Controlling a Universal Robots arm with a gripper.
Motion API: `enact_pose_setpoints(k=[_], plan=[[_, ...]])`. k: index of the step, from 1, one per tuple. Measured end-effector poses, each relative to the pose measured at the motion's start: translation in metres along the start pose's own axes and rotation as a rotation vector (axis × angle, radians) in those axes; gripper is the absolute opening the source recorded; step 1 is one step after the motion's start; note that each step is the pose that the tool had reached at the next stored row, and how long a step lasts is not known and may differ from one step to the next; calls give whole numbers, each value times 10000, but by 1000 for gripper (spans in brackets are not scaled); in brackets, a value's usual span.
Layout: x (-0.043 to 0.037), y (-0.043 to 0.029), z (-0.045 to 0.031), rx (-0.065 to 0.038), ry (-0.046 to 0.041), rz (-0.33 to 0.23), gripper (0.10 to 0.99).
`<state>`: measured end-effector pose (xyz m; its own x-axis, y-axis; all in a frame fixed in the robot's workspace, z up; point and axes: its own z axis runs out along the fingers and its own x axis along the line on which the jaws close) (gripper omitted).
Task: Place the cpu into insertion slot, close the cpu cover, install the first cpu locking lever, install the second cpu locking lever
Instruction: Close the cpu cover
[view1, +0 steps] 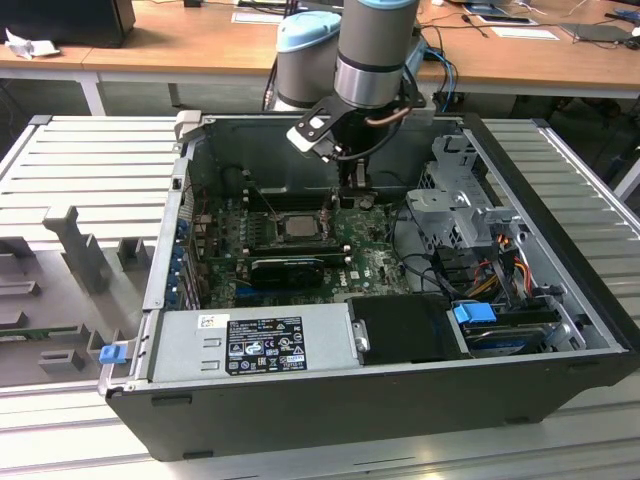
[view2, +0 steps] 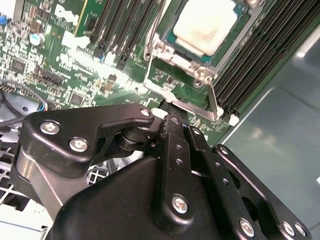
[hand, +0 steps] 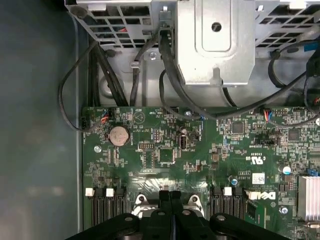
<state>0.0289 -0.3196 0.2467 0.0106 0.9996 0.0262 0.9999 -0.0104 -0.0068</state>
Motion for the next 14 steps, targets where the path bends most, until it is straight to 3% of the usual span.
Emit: enact_pose_setpoints(k=[11, 14], plan=[[-3, -390, 11, -27, 4, -1, 106], [-6, -431, 51, -44, 2, -72, 106]])
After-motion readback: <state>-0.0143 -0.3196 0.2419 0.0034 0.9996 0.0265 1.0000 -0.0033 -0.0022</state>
